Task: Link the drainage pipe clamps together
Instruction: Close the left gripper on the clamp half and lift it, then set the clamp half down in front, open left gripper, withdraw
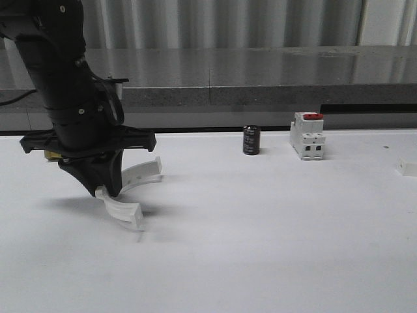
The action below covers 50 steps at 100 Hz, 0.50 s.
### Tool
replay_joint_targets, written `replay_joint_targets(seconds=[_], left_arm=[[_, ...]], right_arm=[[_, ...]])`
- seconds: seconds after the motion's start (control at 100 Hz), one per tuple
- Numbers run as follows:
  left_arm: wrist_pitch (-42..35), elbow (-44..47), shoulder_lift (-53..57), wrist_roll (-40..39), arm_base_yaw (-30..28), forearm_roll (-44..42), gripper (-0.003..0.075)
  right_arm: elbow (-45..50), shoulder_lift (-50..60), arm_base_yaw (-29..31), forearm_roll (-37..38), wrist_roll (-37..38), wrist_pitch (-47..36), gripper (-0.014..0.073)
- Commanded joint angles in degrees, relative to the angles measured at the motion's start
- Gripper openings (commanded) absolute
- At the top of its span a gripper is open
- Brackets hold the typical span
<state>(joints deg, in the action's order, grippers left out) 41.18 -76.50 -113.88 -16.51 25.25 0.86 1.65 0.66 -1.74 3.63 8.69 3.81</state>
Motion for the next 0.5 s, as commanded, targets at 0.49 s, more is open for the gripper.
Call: replay_joint_targets(seconds=[0.49], left_arm=[[-2.3,-1.6,1.7,-1.2,0.5,-0.3,0.0155]], right_arm=[[-1.1,1.0,0.3,-0.2,-0.3,-4.7,-0.0067]])
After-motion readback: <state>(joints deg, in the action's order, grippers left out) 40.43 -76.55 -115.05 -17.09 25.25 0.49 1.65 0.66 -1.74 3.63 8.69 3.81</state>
